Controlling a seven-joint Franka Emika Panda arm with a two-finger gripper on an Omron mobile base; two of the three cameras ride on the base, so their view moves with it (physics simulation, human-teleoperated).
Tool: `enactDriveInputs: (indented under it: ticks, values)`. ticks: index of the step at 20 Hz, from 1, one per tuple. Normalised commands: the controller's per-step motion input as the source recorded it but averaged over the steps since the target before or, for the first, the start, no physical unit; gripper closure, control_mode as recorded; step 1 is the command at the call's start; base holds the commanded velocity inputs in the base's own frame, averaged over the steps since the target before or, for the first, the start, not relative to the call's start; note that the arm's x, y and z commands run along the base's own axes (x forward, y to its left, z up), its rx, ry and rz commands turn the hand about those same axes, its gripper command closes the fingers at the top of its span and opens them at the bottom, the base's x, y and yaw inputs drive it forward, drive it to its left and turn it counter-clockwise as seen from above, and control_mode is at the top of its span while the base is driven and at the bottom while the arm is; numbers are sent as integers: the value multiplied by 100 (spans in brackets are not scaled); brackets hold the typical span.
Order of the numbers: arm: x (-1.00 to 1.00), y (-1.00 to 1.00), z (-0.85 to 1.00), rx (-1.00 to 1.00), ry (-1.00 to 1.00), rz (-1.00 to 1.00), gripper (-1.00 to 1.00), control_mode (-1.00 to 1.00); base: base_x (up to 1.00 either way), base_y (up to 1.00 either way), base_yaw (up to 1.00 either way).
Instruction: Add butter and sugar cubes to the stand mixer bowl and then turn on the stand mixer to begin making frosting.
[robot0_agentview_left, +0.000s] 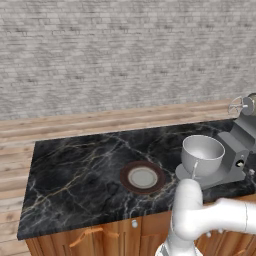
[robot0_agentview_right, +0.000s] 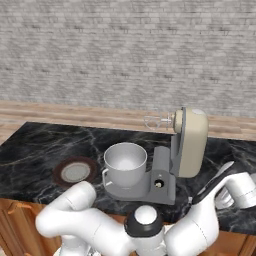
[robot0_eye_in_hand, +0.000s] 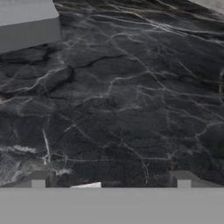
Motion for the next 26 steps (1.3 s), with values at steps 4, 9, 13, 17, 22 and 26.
enactDriveInputs:
  ticks: [4, 9, 13, 17, 22, 26]
  values:
    - [-9, -1, -48, 0, 1, 5, -100, -100, 0, 0, 0]
    - [-27, 4, -45, -3, -4, 2, -100, -100, 0, 0, 0]
    - [-47, 0, -32, -2, -8, 0, -100, -100, 0, 0, 0]
    - [-40, 1, -31, -3, -8, 0, -100, -100, 0, 0, 0]
    - [-1, 27, -44, -7, 0, 0, -100, -100, 0, 0, 0]
    - [0, 18, -43, -4, 0, 1, -100, -100, 0, 0, 0]
